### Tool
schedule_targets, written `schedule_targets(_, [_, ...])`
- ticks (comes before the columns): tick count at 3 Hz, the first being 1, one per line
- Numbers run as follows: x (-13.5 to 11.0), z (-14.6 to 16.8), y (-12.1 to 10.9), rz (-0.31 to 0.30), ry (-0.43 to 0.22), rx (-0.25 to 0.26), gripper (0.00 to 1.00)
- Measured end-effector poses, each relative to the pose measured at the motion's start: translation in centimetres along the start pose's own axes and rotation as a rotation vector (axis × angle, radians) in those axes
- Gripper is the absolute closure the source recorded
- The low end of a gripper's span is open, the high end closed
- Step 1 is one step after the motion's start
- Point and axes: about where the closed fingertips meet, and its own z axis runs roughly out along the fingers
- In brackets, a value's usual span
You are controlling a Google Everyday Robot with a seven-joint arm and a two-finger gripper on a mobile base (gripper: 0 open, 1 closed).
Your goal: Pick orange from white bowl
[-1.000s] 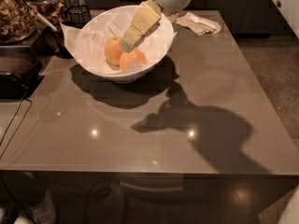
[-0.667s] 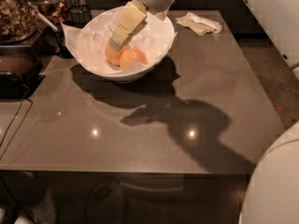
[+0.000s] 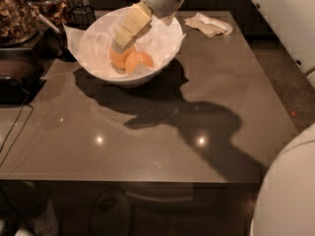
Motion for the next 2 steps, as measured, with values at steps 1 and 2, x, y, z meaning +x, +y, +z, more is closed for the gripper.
schedule_targets(1, [-0.9, 1.4, -0.4, 0.015, -0.013, -0.026, 0.0])
schedule_targets(2, [-1.4, 2.5, -1.1, 0.019, -0.011, -0.034, 0.0])
